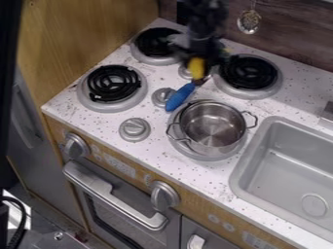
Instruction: Moved the yellow object from the upper right burner and place it beside the blue fork
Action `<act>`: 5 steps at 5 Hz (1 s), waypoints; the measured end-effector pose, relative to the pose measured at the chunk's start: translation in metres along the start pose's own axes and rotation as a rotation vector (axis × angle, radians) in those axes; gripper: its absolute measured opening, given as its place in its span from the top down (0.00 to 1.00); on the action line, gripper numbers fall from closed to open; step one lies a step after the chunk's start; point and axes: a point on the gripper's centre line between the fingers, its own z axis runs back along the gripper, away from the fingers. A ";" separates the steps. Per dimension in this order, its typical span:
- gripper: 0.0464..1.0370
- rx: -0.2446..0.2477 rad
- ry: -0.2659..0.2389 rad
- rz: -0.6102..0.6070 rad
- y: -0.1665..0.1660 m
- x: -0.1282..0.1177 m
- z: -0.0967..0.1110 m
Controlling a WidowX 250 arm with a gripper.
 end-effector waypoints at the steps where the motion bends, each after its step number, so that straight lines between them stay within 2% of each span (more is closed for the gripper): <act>1: 0.49 0.003 -0.008 0.084 0.026 0.000 -0.004; 2: 0.49 0.007 -0.014 0.089 0.046 0.014 -0.011; 3: 0.49 0.018 0.072 0.097 0.054 0.015 -0.037; 4: 0.49 0.023 0.105 0.103 0.065 0.015 -0.046; 5: 0.44 0.026 0.148 0.133 0.075 -0.001 -0.050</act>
